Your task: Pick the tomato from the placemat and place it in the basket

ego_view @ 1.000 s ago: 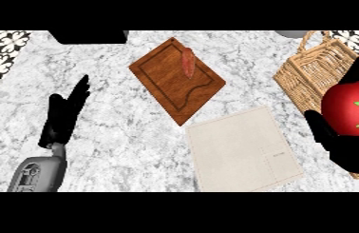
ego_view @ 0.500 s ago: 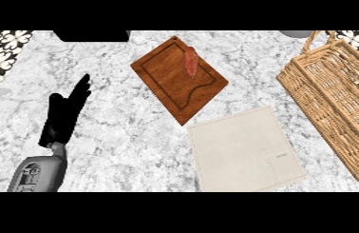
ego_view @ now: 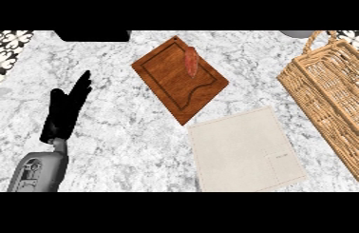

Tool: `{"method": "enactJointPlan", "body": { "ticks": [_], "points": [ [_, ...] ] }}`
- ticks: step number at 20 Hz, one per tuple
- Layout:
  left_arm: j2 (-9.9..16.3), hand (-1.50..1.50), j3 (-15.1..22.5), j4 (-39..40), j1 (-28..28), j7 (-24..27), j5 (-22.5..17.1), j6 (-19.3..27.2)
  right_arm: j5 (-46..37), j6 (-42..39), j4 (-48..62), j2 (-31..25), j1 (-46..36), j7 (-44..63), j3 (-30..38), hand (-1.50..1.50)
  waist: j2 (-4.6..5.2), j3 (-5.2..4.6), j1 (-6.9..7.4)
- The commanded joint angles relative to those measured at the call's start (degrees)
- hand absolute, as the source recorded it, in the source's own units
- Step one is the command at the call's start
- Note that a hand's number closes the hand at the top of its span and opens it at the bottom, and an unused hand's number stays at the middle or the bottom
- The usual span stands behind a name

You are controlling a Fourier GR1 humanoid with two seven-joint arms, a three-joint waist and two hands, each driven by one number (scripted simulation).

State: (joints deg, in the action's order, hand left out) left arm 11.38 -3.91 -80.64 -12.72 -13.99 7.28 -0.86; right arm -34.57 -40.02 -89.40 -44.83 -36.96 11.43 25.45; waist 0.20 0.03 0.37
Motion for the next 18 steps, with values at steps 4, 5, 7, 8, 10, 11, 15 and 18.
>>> {"method": "enactJointPlan", "body": {
  "ticks": [4,5,7,8,10,11,15,18],
  "points": [
    [-0.78,0.00,0.25,2.52,0.56,3.13,1.77,0.91,-4.07,9.32,13.72,-0.72,1.95,-13.17,-3.37,1.50,0.03,-0.03,0.22],
    [-1.36,0.00,0.44,-1.21,0.04,-1.33,0.26,0.20,-4.40,9.45,13.62,-1.24,4.01,-14.41,-3.00,1.50,-0.09,-0.02,0.08],
    [-1.86,0.00,1.15,-0.38,1.30,0.63,1.48,0.68,-5.46,10.90,16.59,-2.79,3.76,-17.44,-3.32,1.50,-0.10,-0.03,0.04],
    [0.44,0.00,-1.29,1.25,-3.06,-1.36,-0.67,-1.47,-6.85,12.29,17.06,0.28,2.76,-14.70,-5.88,1.50,-0.05,-0.03,0.10],
    [-0.74,0.00,-0.51,1.75,1.38,3.78,0.44,-0.51,-6.08,14.11,23.11,-0.87,3.19,-19.88,-3.99,1.50,-0.03,-0.03,0.21],
    [-1.94,0.00,1.03,-0.65,-0.70,-1.48,1.22,0.47,-3.55,11.08,17.36,3.69,3.03,-13.20,-4.30,1.50,-0.21,-0.04,-0.08],
    [-0.01,0.00,-0.47,0.86,0.05,0.85,-0.03,-1.74,-2.62,11.88,27.18,5.13,0.50,-12.12,-2.62,-1.50,-0.04,-0.04,0.36],
    [0.27,0.00,-0.55,-1.59,1.31,-1.00,-0.41,-2.35,-0.71,12.95,31.23,4.14,1.01,-16.38,-0.56,-1.50,-0.14,-0.02,0.24]
  ]
}}
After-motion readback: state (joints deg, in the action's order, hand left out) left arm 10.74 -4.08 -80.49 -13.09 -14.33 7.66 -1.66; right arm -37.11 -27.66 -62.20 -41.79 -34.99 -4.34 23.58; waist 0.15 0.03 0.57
